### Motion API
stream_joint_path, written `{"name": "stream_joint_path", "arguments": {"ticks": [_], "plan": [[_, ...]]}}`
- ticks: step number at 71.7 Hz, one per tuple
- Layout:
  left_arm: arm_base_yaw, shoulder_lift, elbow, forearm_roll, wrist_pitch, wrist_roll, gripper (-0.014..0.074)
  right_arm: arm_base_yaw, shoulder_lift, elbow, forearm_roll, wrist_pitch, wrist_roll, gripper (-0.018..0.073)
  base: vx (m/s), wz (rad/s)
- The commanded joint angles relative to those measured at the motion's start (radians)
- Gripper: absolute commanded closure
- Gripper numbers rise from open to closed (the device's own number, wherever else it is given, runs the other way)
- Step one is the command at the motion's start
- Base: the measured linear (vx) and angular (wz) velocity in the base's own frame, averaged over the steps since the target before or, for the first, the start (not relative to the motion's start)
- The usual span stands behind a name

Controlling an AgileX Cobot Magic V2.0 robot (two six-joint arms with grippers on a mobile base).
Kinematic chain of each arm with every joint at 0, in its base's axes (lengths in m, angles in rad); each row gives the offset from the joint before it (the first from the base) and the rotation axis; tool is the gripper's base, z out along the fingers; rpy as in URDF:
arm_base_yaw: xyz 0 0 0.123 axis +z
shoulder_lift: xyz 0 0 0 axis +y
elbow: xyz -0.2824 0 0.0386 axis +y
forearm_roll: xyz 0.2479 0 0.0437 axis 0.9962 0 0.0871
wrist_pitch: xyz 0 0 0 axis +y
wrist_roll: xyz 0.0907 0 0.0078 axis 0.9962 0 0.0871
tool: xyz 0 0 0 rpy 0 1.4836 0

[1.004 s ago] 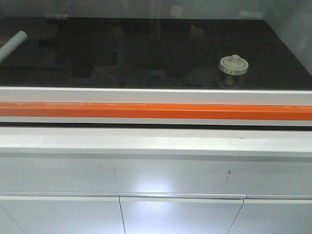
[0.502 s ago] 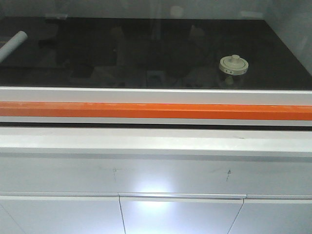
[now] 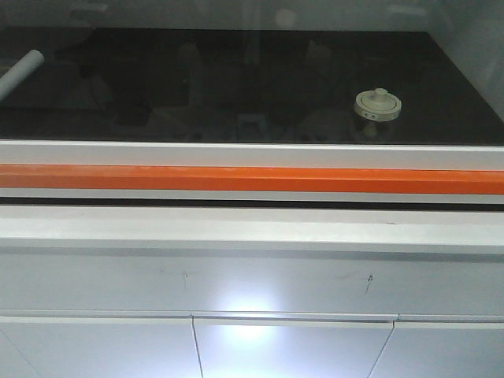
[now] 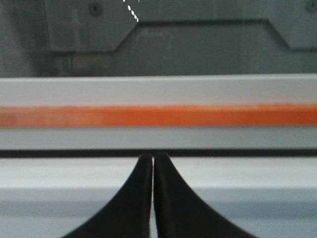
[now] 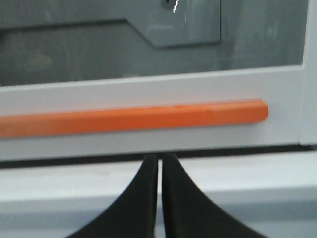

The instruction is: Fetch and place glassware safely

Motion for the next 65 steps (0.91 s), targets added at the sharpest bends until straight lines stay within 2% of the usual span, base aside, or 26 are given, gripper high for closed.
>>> {"name": "stream_joint_path", "arguments": {"ticks": [1, 9, 19, 29, 43, 52, 65], "plan": [[-0.001, -0.012, -0.007, -0.009, -0.207, -0.047, 0.0603, -0.004, -0.013, 0.006, -0.001, -0.194, -0.009, 0.0563, 0.0, 0.0], [-0.001, -0.008, -0.088, -0.008, -0.244, -0.051, 0.0603, -0.004, -0.013, -0.062, -0.001, -0.212, -0.009, 0.0563, 0.0, 0.0], [-0.001, 0.05, -0.256, -0.008, -0.204, -0.051, 0.0603, -0.004, 0.01, -0.21, -0.004, -0.181, -0.012, 0.0563, 0.0, 0.0], [-0.001, 0.199, -0.464, 0.002, -0.169, -0.049, 0.0603, -0.004, 0.105, -0.392, -0.021, -0.162, -0.012, 0.0563, 0.0, 0.0], [-0.001, 0.47, -0.705, 0.0, -0.144, -0.049, 0.0603, -0.004, 0.339, -0.61, -0.105, -0.161, -0.023, 0.0563, 0.0, 0.0], [-0.001, 0.605, -0.782, 0.0, -0.115, -0.049, 0.0603, -0.004, 0.485, -0.671, -0.105, -0.163, -0.004, 0.0563, 0.0, 0.0], [-0.001, 0.698, -0.787, -0.001, -0.074, -0.051, 0.0603, -0.004, 0.639, -0.666, -0.104, -0.194, -0.003, 0.0563, 0.0, 0.0]]}}
